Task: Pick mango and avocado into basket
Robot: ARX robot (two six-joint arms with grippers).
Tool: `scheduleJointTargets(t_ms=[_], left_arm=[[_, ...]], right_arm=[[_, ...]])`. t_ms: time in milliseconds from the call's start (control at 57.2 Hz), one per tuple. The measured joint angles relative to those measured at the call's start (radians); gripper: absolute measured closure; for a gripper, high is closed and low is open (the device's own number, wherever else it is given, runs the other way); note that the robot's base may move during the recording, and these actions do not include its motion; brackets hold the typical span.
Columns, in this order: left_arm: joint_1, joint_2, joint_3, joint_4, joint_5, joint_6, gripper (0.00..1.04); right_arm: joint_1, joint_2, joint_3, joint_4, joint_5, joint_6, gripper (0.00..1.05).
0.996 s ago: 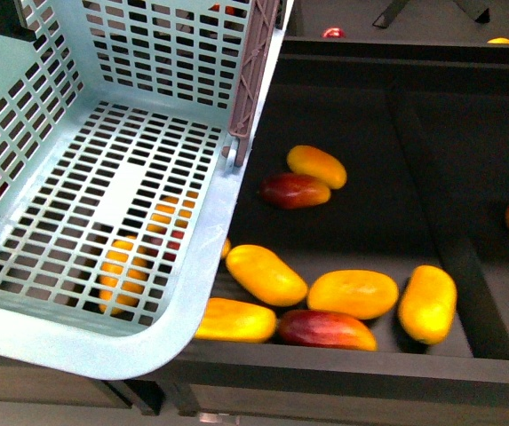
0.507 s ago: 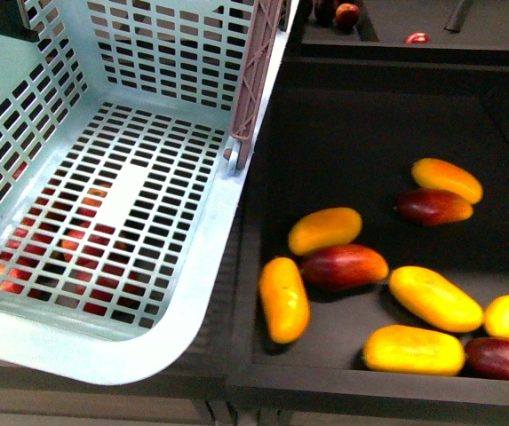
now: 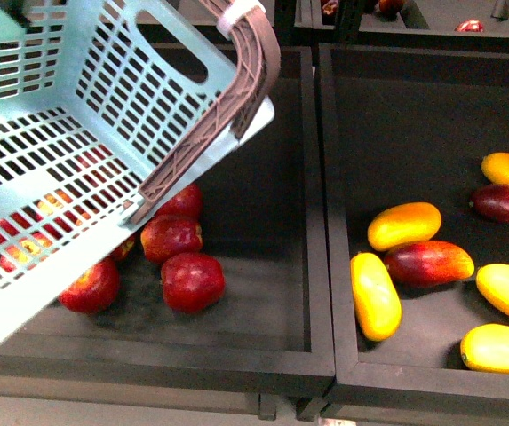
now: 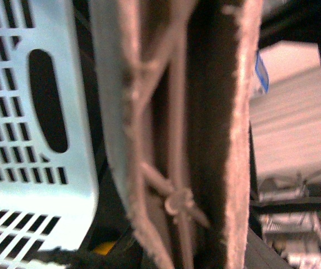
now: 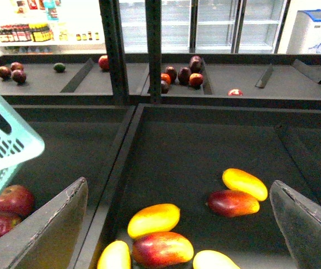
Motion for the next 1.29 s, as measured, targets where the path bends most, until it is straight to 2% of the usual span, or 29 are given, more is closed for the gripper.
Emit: scheduleJointTargets(t_ms=[35,157,245,349,524,594,646,664,681,751,856,961,978,1118,1223,1293], left_arm=[[0.000,0.032,0.023,-0.004,0.059,0.044,0.92],[0.002,0.180,0.164,-0.043,0.375,0.219,0.92],[0.002,0.234,0.250,-0.089,0.520,0.267,0.92],[-0.011,0.317,0.433,-0.201,0.747,0.311,0.92],[-0.051,0.377,0.636,-0.411,0.919,0.413,0.93],[-0.063,0.380,0.682,-0.511,0.938,0.467,0.93],[-0.071,0.380,0.696,-0.563,0.945,0.509,0.93],[-0.073,0.380,0.696,-0.568,0.945,0.514,0.93],[-0.074,0.381,0.696,-0.569,0.945,0.516,0.93],[-0.084,0.383,0.696,-0.571,0.949,0.522,0.93],[-0.086,0.385,0.696,-0.573,0.949,0.528,0.93],[-0.082,0.386,0.696,-0.573,0.945,0.534,0.93],[-0.080,0.386,0.696,-0.573,0.944,0.535,0.93],[-0.077,0.386,0.696,-0.573,0.934,0.539,0.93],[-0.079,0.387,0.696,-0.573,0.935,0.539,0.93],[-0.079,0.387,0.696,-0.573,0.937,0.539,0.93]], right_arm=[[0.000,0.000,0.000,0.000,0.000,0.000,0.09],[0.000,0.000,0.000,0.000,0.003,0.000,0.09],[0.000,0.000,0.000,0.000,0.003,0.000,0.09],[0.000,0.000,0.000,0.000,0.003,0.000,0.09],[0.000,0.000,0.000,0.000,0.003,0.000,0.09],[0.000,0.000,0.000,0.000,0.003,0.000,0.09],[-0.076,0.105,0.050,-0.126,-0.152,-0.085,0.09],[-0.139,0.201,0.060,-0.119,-0.237,-0.149,0.09],[-0.163,0.238,0.061,-0.104,-0.267,-0.174,0.09],[-0.322,0.512,0.056,0.068,-0.424,-0.354,0.09],[-0.481,0.914,0.117,0.304,-0.554,-0.660,0.09],[-0.558,1.297,0.248,0.378,-0.558,-0.991,0.09],[-0.565,1.372,0.278,0.371,-0.554,-1.082,0.09],[-0.547,1.741,0.416,0.317,-0.487,-1.426,0.09],[-0.502,1.917,0.496,0.352,-0.452,-1.528,0.09],[-0.463,2.002,0.545,0.391,-0.436,-1.547,0.09]])
